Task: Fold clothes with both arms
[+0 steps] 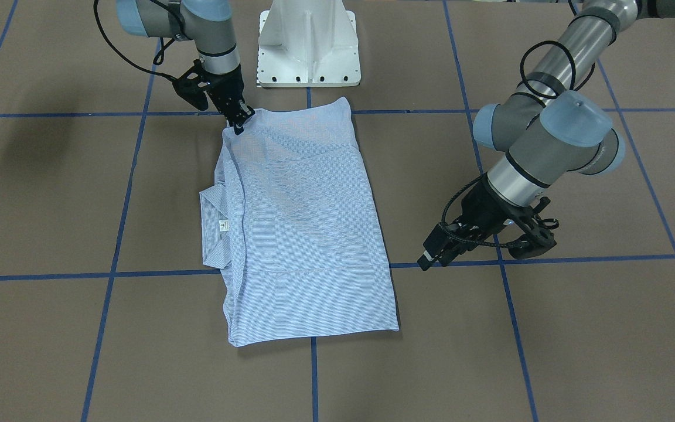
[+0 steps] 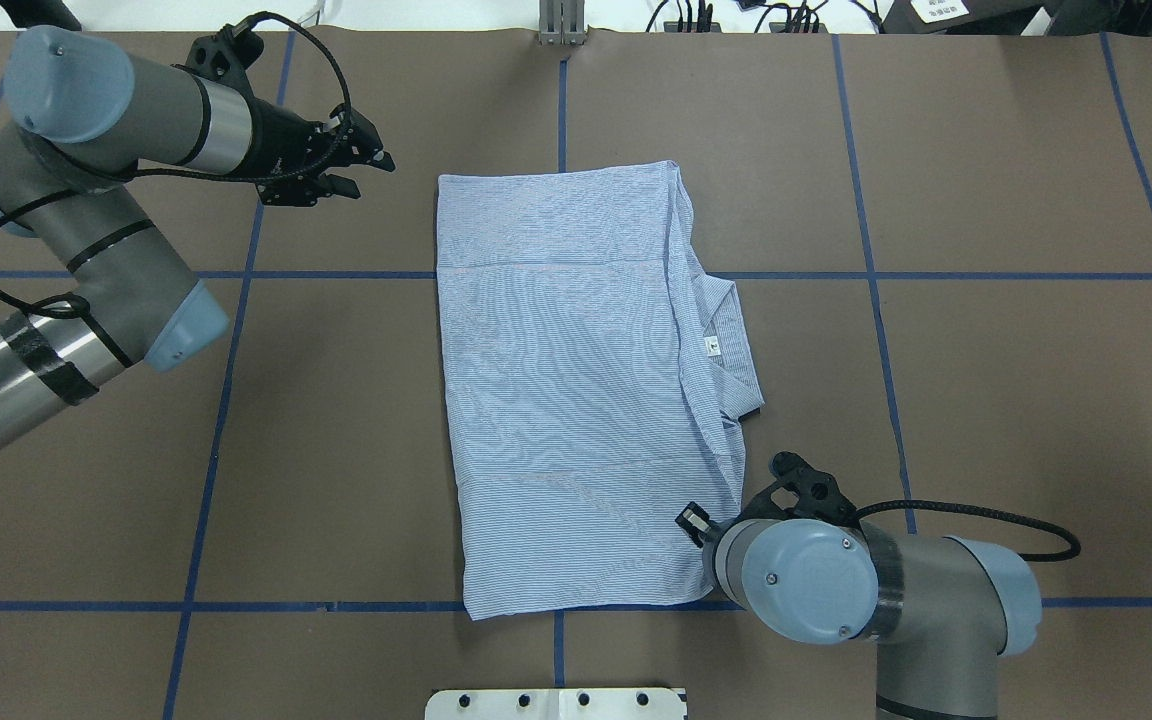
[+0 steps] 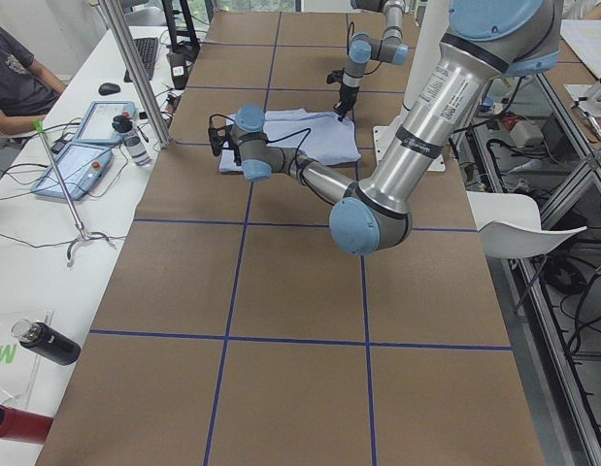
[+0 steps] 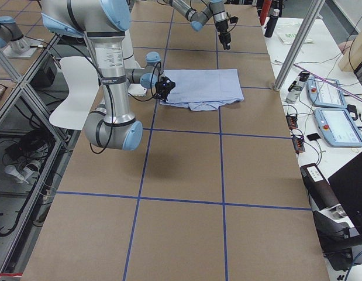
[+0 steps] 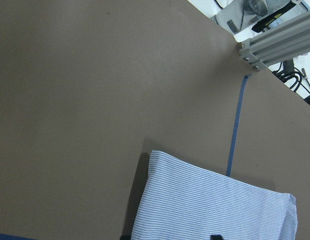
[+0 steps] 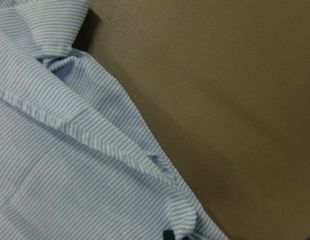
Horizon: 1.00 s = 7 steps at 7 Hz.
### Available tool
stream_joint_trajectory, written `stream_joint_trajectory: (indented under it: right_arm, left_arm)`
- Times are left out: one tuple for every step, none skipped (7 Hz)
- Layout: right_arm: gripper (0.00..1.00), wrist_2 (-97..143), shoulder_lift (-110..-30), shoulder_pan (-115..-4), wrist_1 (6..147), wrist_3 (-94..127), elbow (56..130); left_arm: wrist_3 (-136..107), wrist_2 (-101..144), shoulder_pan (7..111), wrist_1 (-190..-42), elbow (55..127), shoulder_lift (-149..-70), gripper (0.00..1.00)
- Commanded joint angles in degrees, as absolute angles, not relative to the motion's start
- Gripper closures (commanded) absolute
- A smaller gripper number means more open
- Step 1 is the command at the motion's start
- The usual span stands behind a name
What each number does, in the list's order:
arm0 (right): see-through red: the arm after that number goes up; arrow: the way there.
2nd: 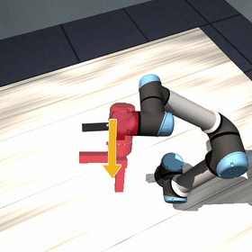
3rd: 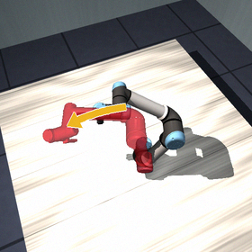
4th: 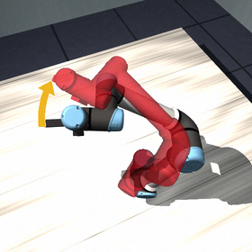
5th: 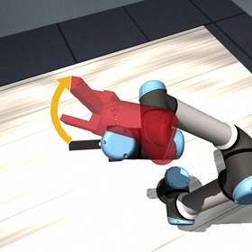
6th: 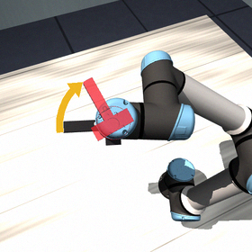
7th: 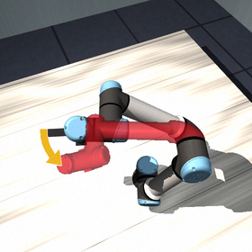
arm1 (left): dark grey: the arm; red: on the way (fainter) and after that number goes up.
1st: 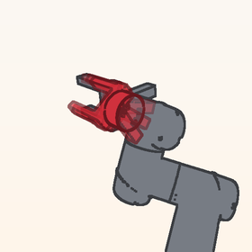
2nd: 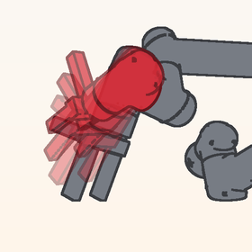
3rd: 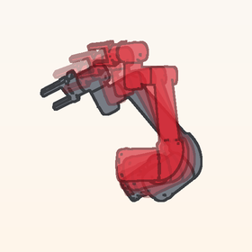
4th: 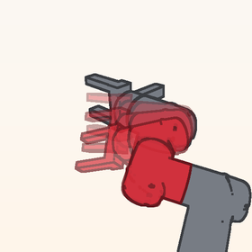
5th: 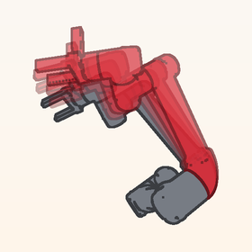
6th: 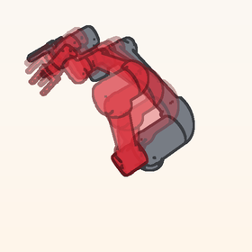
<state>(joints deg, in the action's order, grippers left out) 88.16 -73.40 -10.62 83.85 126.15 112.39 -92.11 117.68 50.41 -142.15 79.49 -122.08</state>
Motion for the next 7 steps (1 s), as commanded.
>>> stream_joint_trajectory:
  right_arm:
    - [1.00,88.5,-73.3,-10.8,83.9,126.0,114.5]
    - [1.00,88.6,-73.7,-11.1,84.5,126.1,116.4]
    - [1.00,88.6,-73.8,-11.1,84.6,126.1,117.2]
    - [1.00,88.6,-73.7,-11.2,84.7,126.1,117.7]
    - [1.00,88.6,-73.5,-11.2,87.1,126.0,118.4]
    - [1.00,88.8,-73.7,-11.1,87.7,125.8,117.8]
    - [0.98,88.7,-73.5,-11.2,87.7,125.9,117.4]
  left_arm:
    - [-92.0,117.9,50.7,-138.8,82.1,-121.6,0.40]
    - [-92.0,117.9,50.6,-138.1,82.6,-121.4,0.40]
    - [-91.9,117.9,50.6,-138.3,82.6,-120.9,0.40]
    - [-91.9,117.9,50.6,-138.3,82.6,-120.8,0.40]
    - [-91.9,117.9,50.5,-138.5,82.9,-120.2,0.40]
    - [-91.9,117.9,50.5,-138.6,83.1,-120.1,0.40]
    - [-91.9,117.9,50.5,-138.6,83.1,-120.0,0.40]
